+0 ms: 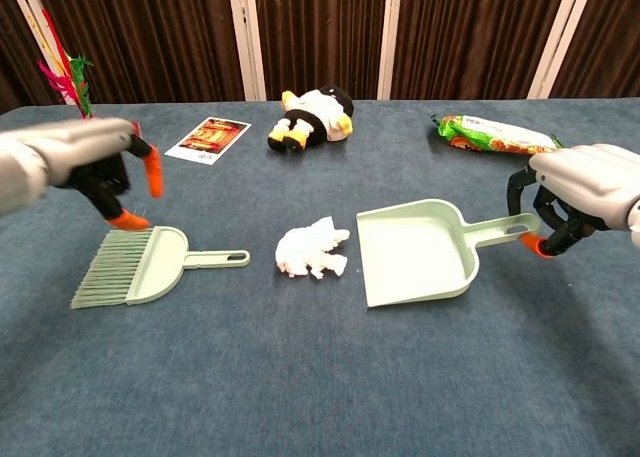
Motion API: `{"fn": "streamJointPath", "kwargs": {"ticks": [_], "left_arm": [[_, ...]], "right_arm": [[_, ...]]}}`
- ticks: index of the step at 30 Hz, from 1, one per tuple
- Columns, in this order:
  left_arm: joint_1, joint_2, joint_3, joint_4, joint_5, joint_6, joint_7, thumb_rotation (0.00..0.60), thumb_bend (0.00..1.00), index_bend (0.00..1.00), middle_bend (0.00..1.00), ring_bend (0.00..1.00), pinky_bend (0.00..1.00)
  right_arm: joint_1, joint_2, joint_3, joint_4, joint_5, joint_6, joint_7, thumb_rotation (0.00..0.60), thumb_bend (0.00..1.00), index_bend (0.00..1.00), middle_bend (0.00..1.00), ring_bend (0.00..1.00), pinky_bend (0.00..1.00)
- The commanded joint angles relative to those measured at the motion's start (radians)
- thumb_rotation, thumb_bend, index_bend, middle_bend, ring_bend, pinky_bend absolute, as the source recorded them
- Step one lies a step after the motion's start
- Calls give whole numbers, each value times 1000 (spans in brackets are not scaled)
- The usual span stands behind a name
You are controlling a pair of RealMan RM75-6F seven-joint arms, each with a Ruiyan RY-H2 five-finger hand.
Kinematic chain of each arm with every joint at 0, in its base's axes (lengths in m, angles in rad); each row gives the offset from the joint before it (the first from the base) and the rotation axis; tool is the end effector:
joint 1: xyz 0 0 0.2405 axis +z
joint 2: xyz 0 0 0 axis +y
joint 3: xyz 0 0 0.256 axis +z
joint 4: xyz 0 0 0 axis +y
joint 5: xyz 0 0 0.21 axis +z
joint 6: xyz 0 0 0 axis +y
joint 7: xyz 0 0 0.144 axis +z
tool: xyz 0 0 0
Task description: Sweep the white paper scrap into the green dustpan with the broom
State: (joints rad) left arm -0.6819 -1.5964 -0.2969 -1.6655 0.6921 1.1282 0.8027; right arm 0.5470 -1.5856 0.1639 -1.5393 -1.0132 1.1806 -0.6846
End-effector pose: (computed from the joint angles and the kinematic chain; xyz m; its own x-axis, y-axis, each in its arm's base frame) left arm -0.1497 0.3293 -0.0113 0.4439 0.3119 0.8401 0.8940 -0.0894 -0.4391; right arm -0.2026 -0.3040 -0.0049 0.5745 -0.1910 0.7959 -0.8185 -0.1443 0.5561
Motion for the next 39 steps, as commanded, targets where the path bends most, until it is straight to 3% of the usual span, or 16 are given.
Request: {"fn": "streamJointPath", "kwargs": {"ticks": [1,28,39], "left_arm": [[-45,-59,-2,40,-57,9,30,600,345,480,978,925,927],[-124,-211,26,172,-173,34,23,600,393,470,992,937,945],[-126,-244,22,217,-179,32,-13,600,569,712,1000,975,993]], "right_arm": [[0,6,-1,-7,0,1,0,600,470,661,807,820,724],[-2,24,-21,-19,-9,13,2,600,473,662,808,820,724],[1,24,-29,-19,-12,11,-8,600,480,662,808,820,724]]}}
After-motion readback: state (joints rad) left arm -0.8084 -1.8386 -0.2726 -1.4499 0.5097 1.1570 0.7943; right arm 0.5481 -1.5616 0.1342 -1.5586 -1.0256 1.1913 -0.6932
